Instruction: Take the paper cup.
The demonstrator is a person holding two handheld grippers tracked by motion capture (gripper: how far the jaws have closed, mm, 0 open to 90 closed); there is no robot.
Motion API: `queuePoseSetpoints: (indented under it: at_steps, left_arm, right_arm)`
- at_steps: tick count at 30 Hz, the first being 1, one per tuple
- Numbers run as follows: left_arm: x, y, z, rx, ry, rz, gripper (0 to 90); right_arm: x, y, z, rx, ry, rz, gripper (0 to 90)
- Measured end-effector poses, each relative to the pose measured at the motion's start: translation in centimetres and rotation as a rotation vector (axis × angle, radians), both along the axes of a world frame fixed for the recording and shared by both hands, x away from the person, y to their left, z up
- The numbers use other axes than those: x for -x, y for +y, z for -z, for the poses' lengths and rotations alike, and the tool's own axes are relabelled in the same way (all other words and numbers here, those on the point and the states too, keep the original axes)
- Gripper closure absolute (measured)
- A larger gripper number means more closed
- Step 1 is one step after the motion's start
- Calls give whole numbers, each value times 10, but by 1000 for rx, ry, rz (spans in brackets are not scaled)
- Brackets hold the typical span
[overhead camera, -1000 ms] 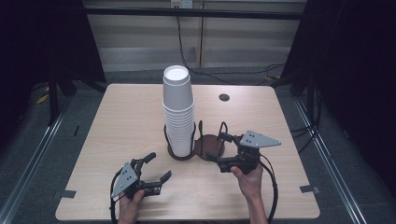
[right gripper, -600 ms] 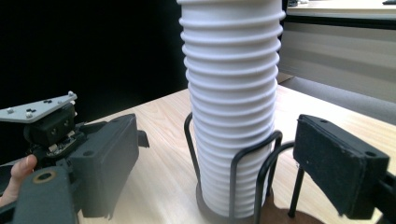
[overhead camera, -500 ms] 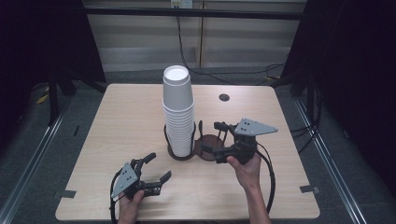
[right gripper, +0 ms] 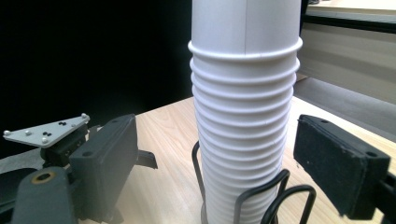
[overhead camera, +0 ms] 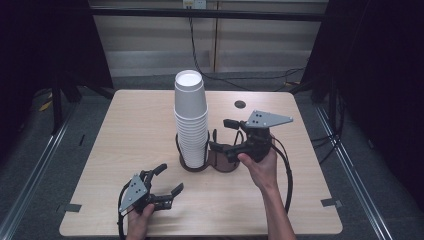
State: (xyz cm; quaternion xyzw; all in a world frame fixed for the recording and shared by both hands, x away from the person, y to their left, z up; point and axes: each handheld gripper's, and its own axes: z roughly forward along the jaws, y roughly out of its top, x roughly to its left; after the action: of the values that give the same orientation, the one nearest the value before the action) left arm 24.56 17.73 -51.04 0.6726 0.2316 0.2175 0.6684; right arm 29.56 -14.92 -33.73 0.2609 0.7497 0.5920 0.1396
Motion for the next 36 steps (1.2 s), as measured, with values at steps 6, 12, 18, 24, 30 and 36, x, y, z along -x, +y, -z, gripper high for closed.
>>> queuePoseSetpoints:
  at_steps: [6, 12, 18, 24, 30, 36]
  left_arm:
    - [-1, 1, 0, -15, -15, 3, 156]
    - [-1, 1, 0, -9, -9, 3, 156]
    - [-1, 1, 0, -15, -16, 4, 156]
    - [0, 0, 0, 0, -1, 1, 156]
    - [-1, 1, 0, -11, -12, 9, 155]
    - [-1, 1, 0, -10, -12, 6, 153]
  right_arm:
    - [-5, 2, -12, 11, -13, -1, 135]
    - [-10, 5, -27, 20, -26, -10, 134]
    - [-16, 9, -39, 32, -29, -15, 135]
    - [-23, 13, -52, 41, -43, -13, 135]
    - [-29, 17, -64, 41, -54, -4, 135]
    - [-42, 28, -78, 44, -49, -20, 135]
